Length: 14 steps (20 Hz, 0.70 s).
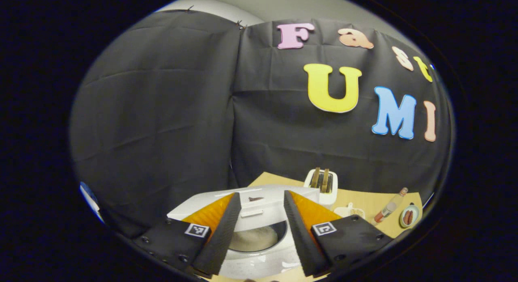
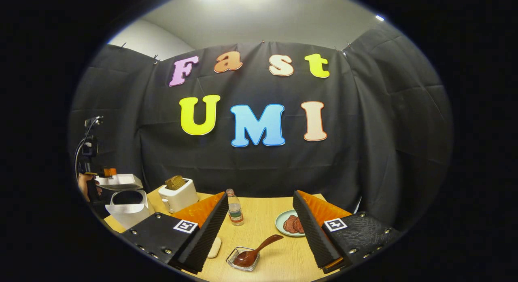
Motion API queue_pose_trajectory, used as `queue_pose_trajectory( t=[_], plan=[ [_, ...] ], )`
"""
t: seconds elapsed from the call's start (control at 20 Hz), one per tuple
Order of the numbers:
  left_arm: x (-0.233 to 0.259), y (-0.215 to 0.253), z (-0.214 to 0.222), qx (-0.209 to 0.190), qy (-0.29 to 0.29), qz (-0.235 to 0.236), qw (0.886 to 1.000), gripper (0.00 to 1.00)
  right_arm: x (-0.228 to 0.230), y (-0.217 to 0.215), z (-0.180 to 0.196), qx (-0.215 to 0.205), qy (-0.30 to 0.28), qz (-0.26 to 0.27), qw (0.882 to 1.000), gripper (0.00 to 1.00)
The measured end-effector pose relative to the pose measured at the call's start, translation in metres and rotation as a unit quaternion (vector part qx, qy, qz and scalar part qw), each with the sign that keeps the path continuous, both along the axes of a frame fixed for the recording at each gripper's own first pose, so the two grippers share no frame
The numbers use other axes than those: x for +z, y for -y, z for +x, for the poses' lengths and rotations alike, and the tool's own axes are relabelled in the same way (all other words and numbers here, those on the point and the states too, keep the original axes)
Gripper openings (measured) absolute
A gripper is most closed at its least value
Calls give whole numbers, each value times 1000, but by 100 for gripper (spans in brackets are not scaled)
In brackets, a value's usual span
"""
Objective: Close the left gripper, press the button to open the rice cooker; take a wooden spoon from the chopstick holder with the right hand, scoop a spoonful of rice and pour it into the rice cooker, then put the wooden spoon back into the chopstick holder.
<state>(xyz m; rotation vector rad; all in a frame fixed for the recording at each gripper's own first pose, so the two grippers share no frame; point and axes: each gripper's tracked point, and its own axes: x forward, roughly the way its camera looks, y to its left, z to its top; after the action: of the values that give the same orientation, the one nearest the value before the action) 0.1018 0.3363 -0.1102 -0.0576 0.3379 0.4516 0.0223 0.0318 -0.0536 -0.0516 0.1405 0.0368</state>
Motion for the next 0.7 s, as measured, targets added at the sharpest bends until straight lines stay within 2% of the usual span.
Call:
queue_pose_trajectory(
  t=[0.05, 0.1, 0.25, 0.45, 0.5, 0.7],
  plan=[
    [13, 9, -5, -5, 16, 1, 1000, 89, 0, -1, -2, 4, 1, 0, 1000, 98],
    [21, 18, -6, -14, 32, 1, 999, 95, 1, -2, -3, 7, 3, 0, 1000, 98],
    [41, 57, -14, -52, 74, -2, 996, 96, 2, -2, -5, 15, 8, 14, 1000, 98],
    [62, 123, -36, -105, 99, 2, 990, 96, -7, 3, -5, 7, -4, 29, 1000, 98],
    [66, 140, -42, -118, 105, 2, 987, 95, -13, 5, -4, 3, -10, 32, 999, 95],
    [74, 204, -61, -173, 116, 5, 978, 96, -47, 12, -3, -12, -55, 59, 997, 98]
  ],
)
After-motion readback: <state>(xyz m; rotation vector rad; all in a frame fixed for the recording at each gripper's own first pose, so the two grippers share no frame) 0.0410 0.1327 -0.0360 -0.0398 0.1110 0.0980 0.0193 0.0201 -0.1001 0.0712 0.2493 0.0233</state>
